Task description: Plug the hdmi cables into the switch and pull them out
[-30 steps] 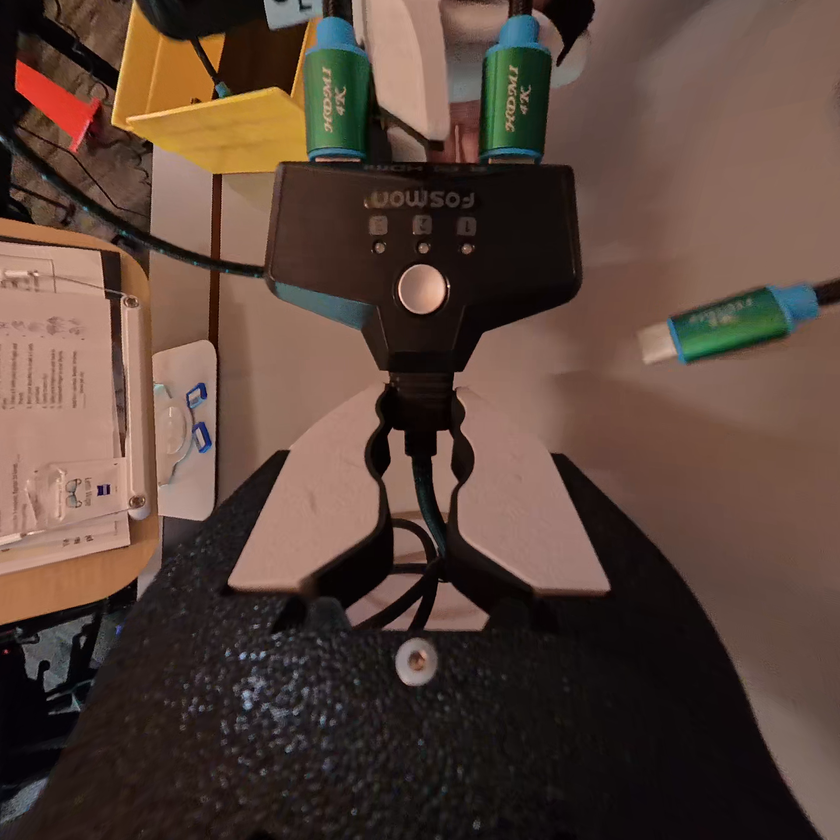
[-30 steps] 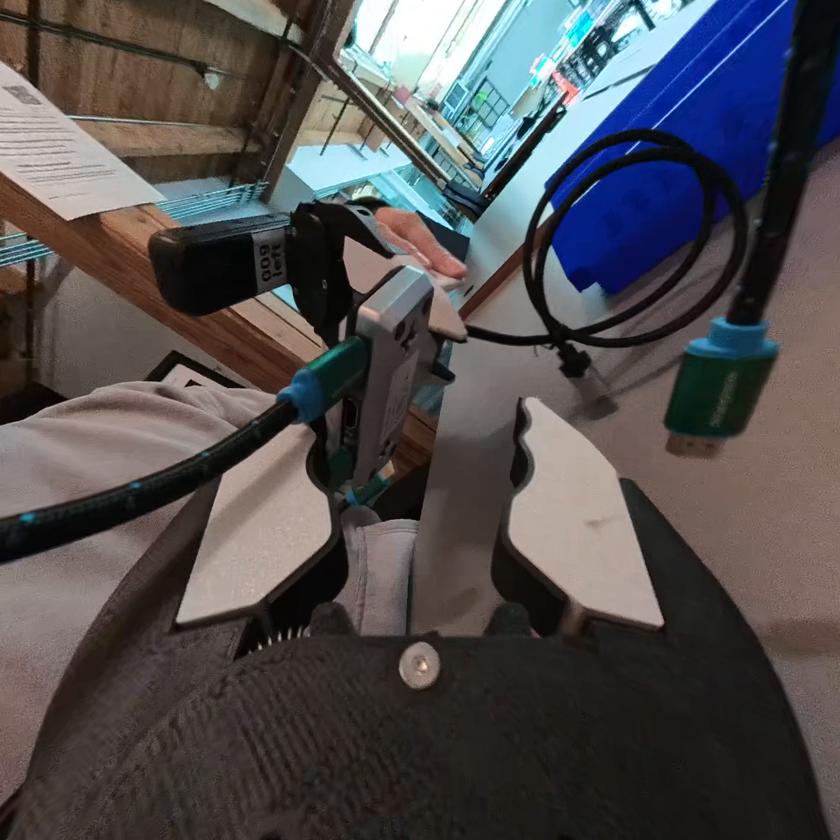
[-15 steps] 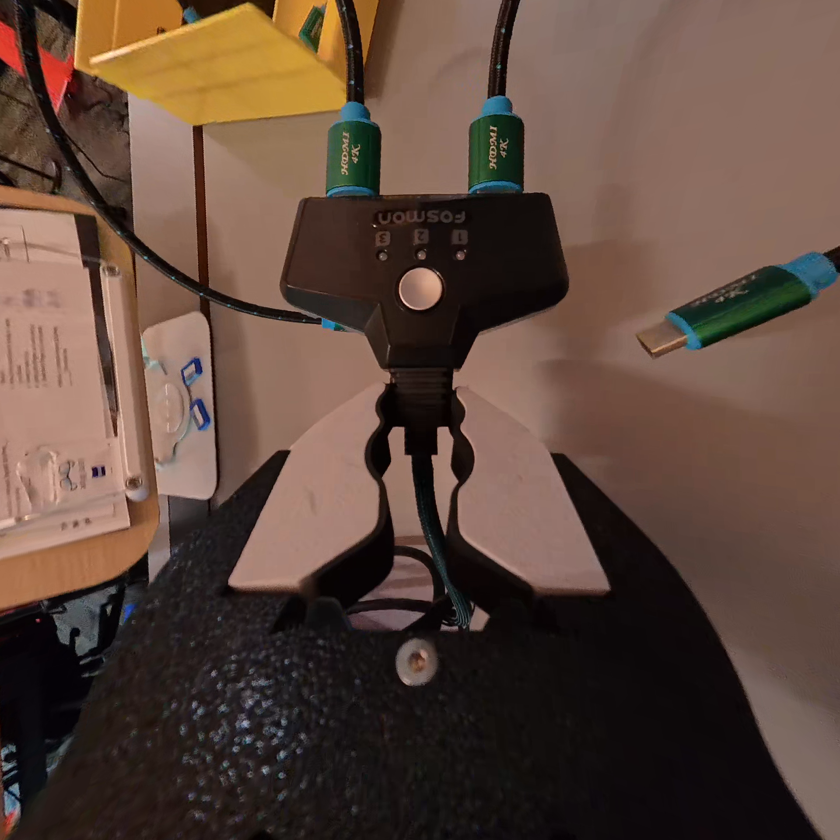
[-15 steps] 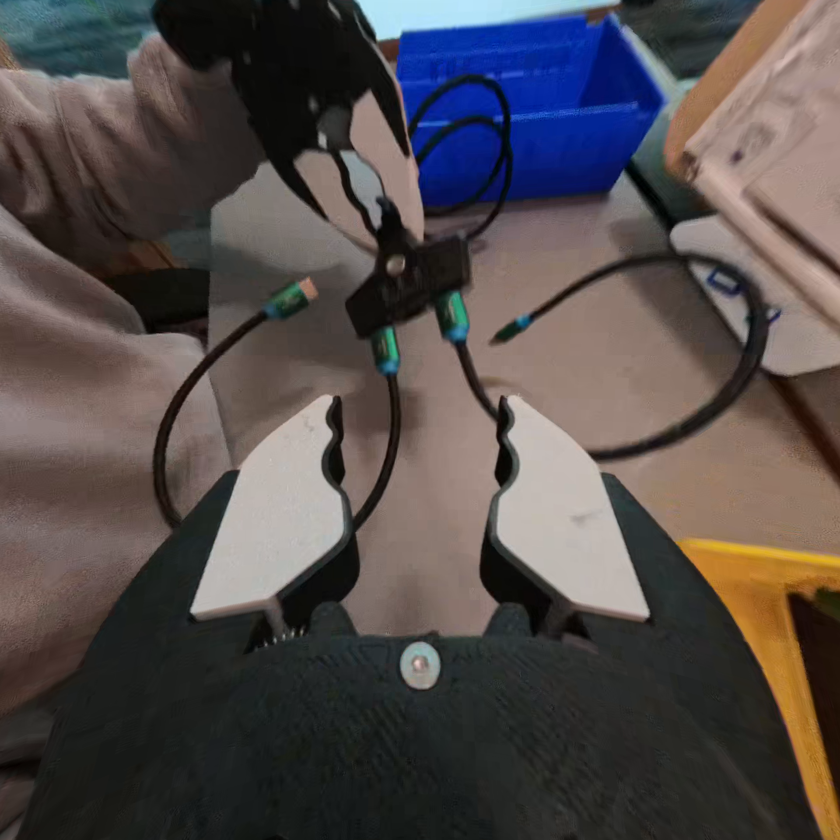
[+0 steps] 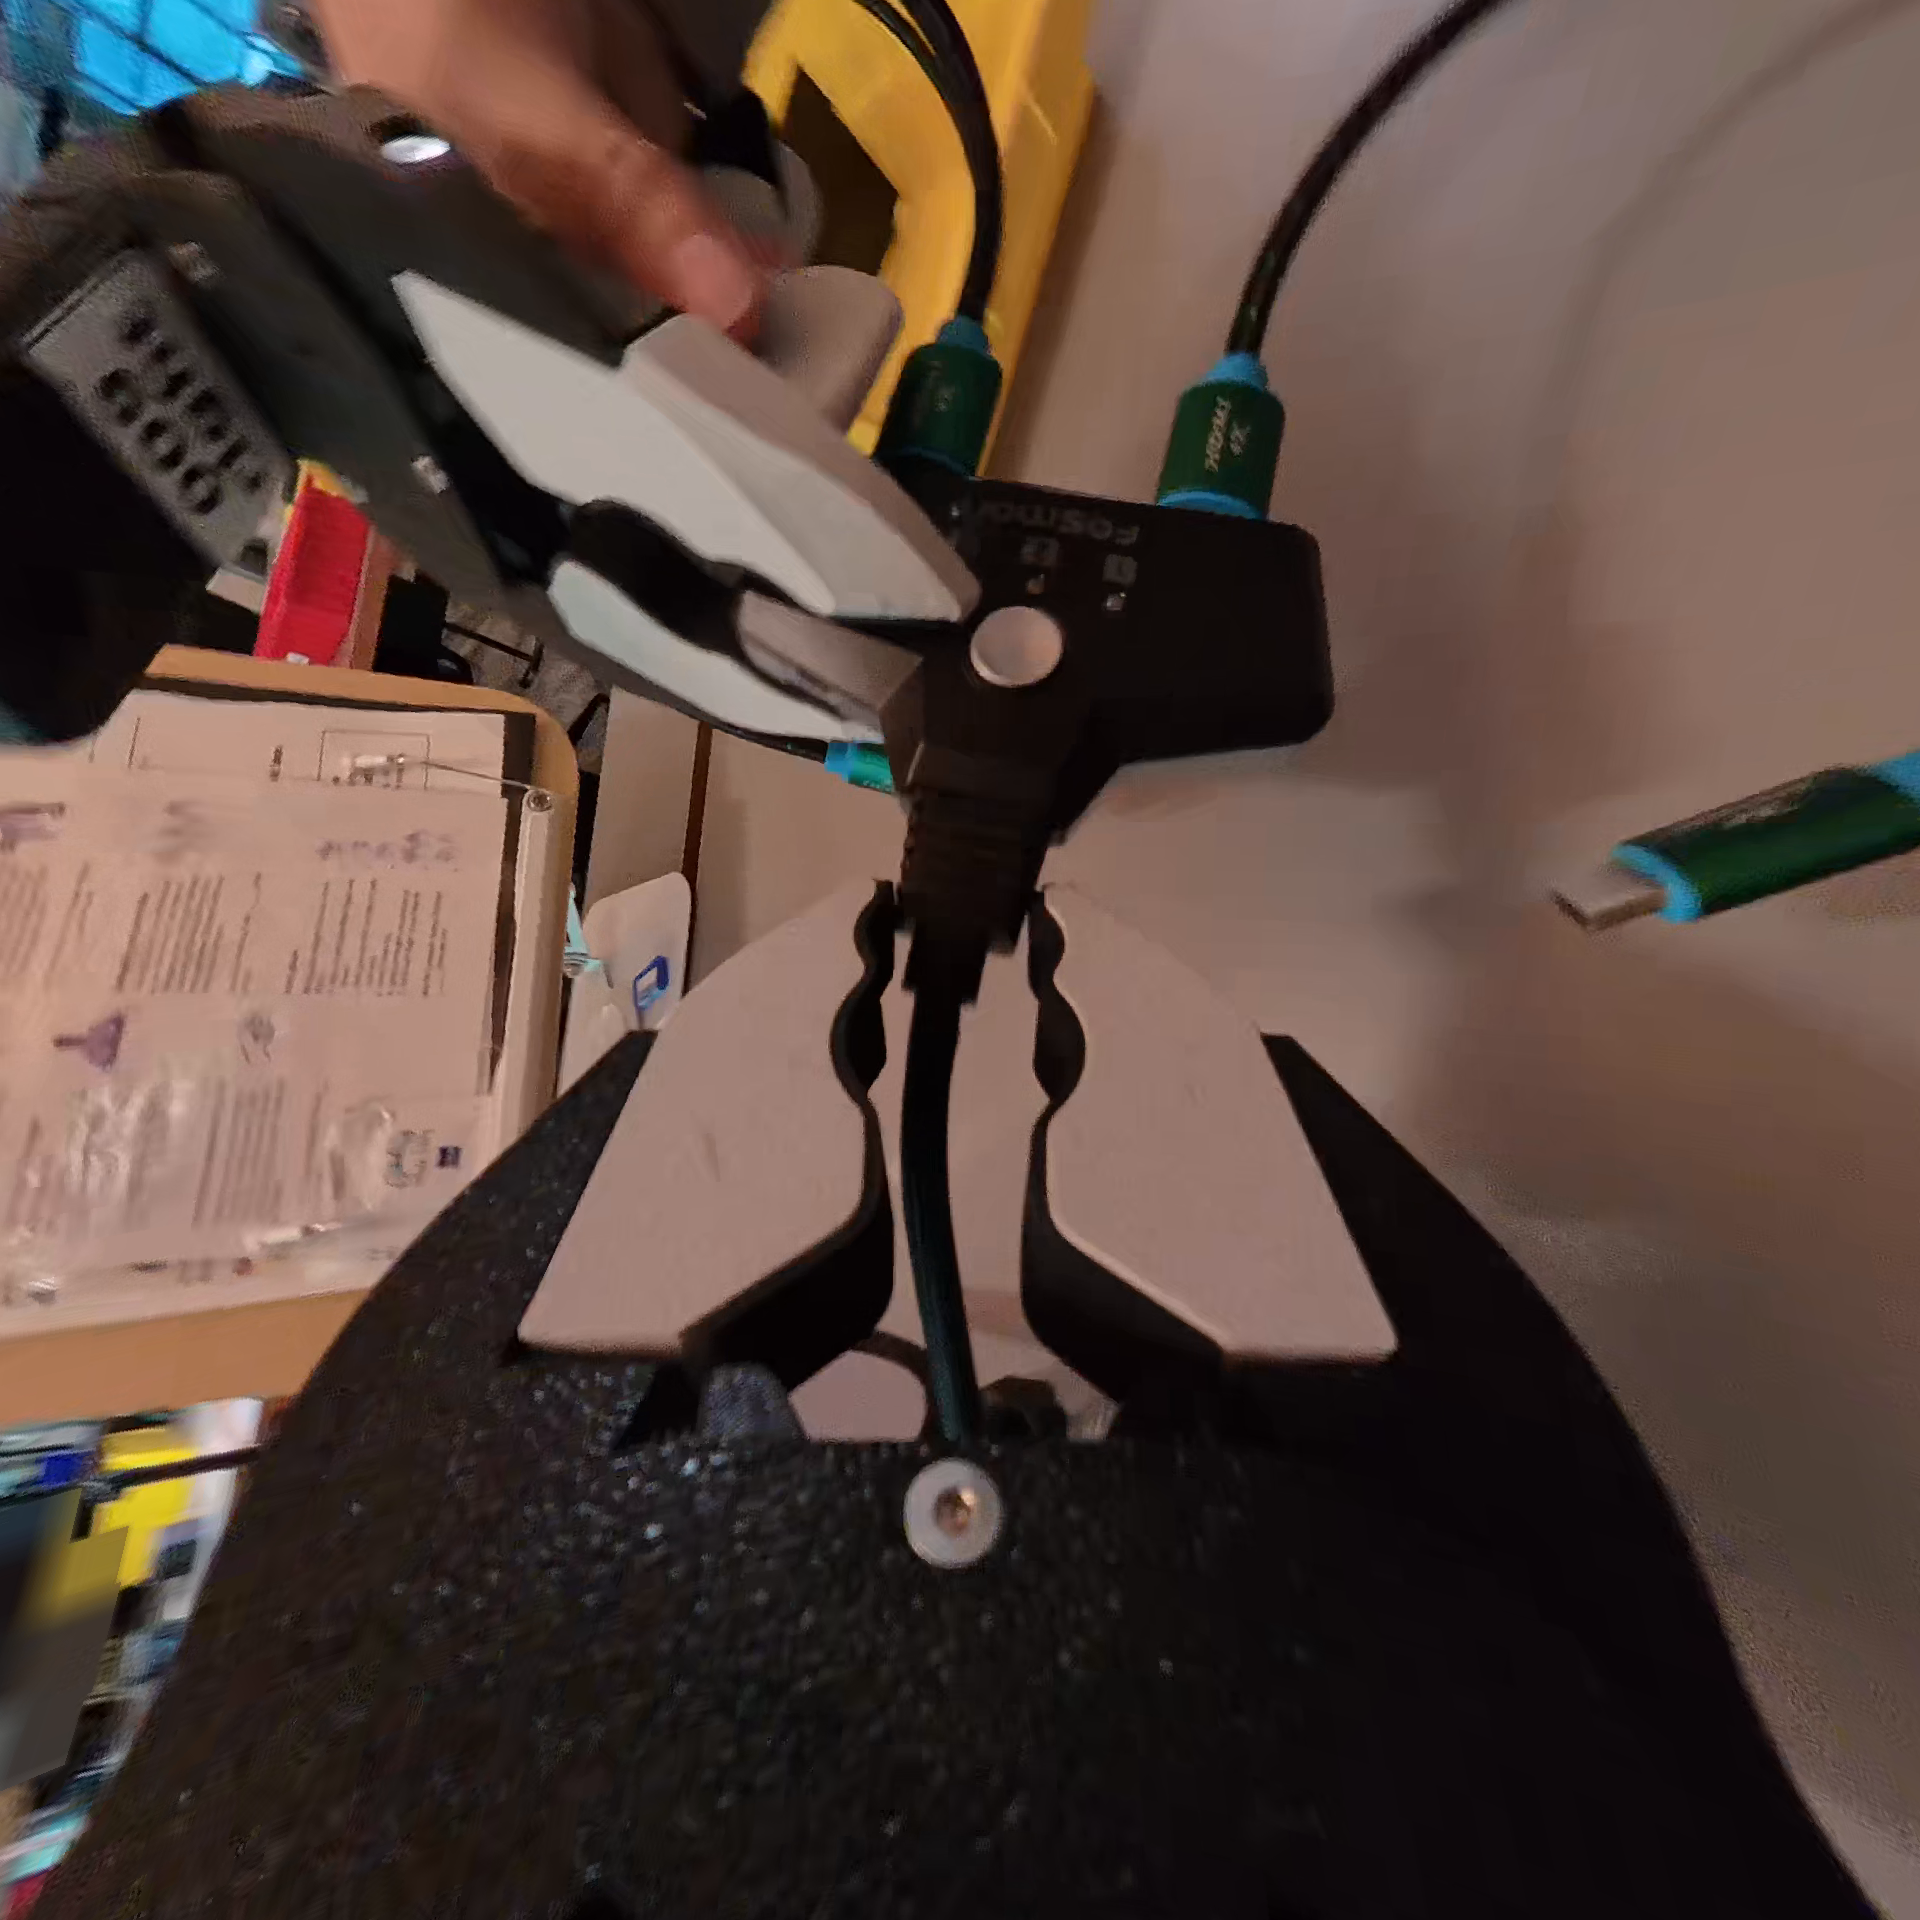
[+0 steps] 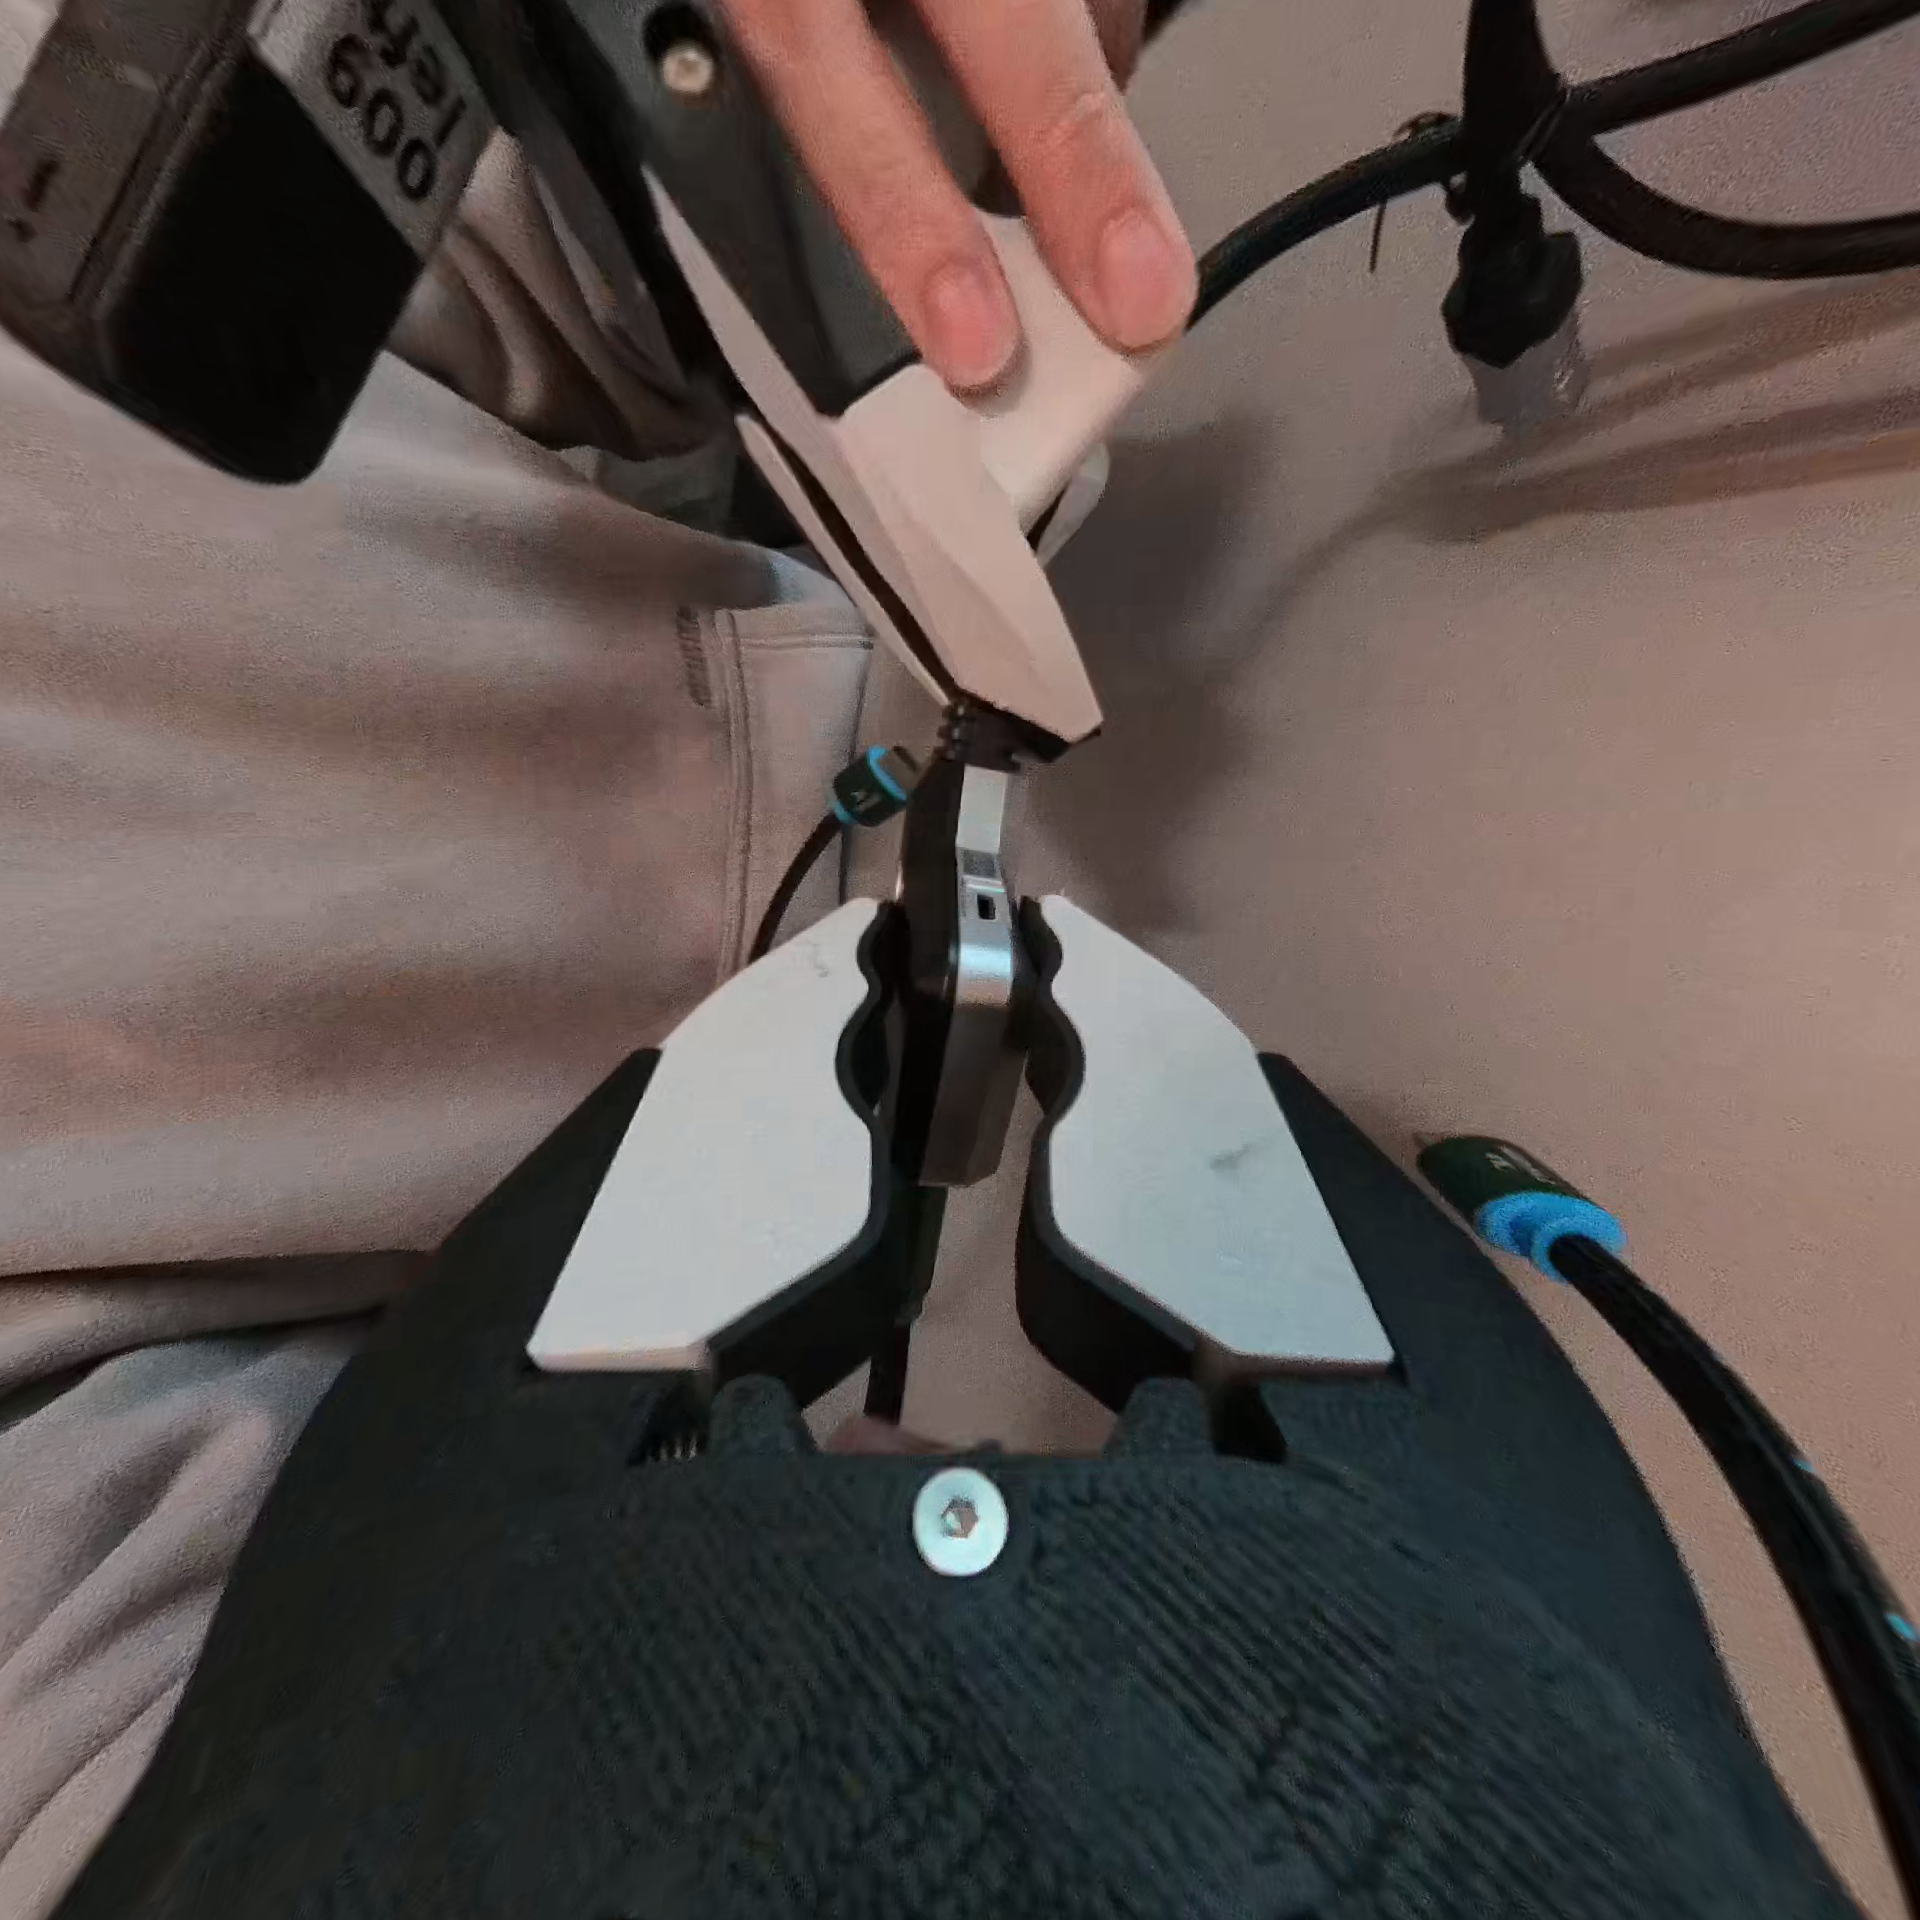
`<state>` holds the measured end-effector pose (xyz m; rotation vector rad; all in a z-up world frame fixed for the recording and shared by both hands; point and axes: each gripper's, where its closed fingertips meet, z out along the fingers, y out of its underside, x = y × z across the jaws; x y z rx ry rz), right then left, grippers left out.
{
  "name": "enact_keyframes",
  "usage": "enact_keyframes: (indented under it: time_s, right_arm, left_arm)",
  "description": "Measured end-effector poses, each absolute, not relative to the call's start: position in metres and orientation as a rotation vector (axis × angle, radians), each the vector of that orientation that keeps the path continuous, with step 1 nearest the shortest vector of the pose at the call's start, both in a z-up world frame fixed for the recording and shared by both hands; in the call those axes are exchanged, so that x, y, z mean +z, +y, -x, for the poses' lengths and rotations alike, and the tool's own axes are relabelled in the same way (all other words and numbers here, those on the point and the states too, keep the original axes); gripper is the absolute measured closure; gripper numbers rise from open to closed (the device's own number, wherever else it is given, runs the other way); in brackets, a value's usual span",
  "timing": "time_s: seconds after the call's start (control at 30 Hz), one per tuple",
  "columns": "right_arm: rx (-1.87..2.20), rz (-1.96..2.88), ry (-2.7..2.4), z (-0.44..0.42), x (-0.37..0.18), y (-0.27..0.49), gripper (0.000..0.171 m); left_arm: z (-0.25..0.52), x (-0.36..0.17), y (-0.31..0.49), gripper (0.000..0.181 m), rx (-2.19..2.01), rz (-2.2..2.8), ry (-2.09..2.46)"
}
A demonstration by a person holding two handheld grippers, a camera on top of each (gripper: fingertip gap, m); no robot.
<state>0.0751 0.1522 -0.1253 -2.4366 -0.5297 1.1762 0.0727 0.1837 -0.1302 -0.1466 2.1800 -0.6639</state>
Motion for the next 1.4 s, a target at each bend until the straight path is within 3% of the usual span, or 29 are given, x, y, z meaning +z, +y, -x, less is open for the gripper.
enact_keyframes:
  time_s: [0.03, 0.1, 0.3, 0.37, 0.47, 1.4]
  right_arm:
    - [1.215, 2.396, -0.556, -0.075, -0.121, 0.15, 0.149]
    - [1.303, 2.33, -0.571, -0.076, -0.112, 0.145, 0.15]
    - [1.542, 2.238, -0.496, -0.07, -0.108, 0.143, 0.15]
    - [1.591, 2.192, -0.515, -0.065, -0.108, 0.142, 0.15]
    - [1.624, 2.195, -0.492, -0.064, -0.112, 0.14, 0.15]
    - [1.672, 2.175, -0.633, -0.049, -0.117, 0.133, 0.15]
  left_arm:
    - [-0.069, -0.126, 0.184, 0.154, -0.733, 0.195, 2.161]
    - [-0.057, -0.116, 0.184, 0.145, -0.882, 0.26, 2.155]
    - [-0.038, -0.094, 0.161, 0.14, -1.358, 0.321, 2.127]
    - [-0.042, -0.11, 0.162, 0.14, -1.311, 0.317, 2.162]
    - [-0.044, -0.114, 0.159, 0.159, -1.304, 0.254, 2.087]
    - [-0.037, -0.124, 0.148, 0.159, -1.371, 0.108, 1.99]
